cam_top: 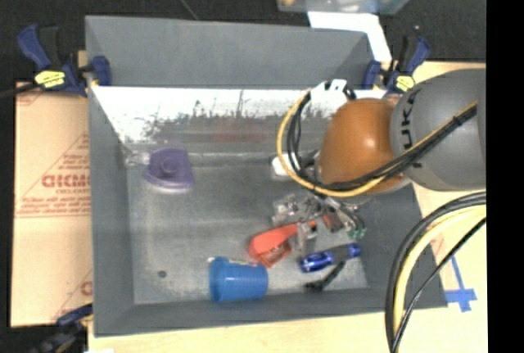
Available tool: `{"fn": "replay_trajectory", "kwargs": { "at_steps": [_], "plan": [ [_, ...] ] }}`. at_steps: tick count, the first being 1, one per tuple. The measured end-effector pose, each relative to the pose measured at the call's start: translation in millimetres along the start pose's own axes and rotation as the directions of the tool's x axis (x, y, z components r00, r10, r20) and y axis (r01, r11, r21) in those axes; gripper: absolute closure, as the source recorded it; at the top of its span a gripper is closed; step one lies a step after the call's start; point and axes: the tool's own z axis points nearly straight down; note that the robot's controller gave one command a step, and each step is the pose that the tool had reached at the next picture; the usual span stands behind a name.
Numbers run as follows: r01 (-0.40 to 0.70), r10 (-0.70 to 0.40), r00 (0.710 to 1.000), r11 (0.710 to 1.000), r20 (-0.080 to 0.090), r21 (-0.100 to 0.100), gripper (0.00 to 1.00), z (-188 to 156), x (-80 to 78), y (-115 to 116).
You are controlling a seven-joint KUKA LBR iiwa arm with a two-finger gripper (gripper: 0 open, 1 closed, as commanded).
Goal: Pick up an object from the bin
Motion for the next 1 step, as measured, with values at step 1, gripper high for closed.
{"fn": "replay_trajectory", "kwargs": {
  "at_steps": [1],
  "plan": [
    [-0.001,0.000,1.000,1.000,-0.011,-0.004,1.00,-29.4,2.4,0.8]
  ]
}}
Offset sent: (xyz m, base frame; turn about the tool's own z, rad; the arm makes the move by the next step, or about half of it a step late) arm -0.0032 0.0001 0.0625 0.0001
